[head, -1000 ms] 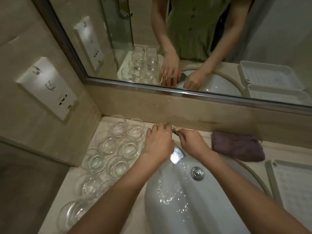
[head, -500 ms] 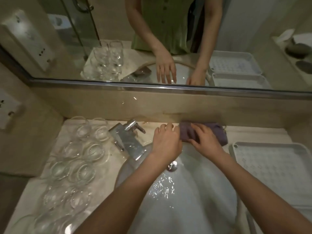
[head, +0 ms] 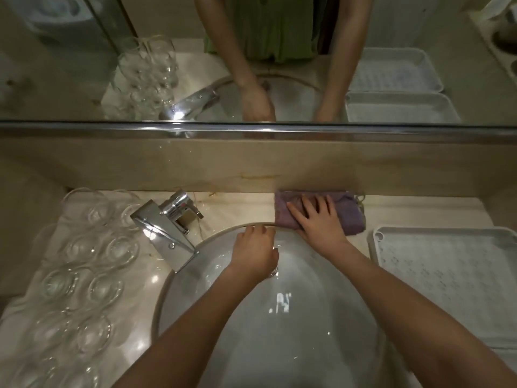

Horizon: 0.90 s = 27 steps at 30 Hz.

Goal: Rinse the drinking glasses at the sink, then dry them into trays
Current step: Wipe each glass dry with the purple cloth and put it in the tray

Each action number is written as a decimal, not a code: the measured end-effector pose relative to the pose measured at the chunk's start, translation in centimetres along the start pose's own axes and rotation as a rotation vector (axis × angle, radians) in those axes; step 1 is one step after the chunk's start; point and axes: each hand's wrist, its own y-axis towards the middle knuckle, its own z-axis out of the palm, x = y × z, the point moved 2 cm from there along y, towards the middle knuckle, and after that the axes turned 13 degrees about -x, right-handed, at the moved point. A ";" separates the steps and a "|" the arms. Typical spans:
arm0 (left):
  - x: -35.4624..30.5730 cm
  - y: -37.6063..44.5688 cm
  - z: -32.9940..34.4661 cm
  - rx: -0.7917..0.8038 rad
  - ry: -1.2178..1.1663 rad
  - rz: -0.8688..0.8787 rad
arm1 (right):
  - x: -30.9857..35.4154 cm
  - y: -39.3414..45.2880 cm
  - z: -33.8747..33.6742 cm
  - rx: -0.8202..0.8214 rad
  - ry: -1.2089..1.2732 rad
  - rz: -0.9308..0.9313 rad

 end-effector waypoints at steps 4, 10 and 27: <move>0.3 -0.4 -0.1 -0.013 -0.004 -0.016 | -0.5 0.2 -1.1 -0.152 0.195 0.063; 0.6 -2.6 -1.5 -0.080 -0.009 -0.029 | 0.7 -1.2 -5.1 -0.257 0.437 0.212; 9.5 -22.4 -6.0 -0.348 -0.009 -0.314 | 20.5 -8.1 -14.3 -0.362 0.572 -0.079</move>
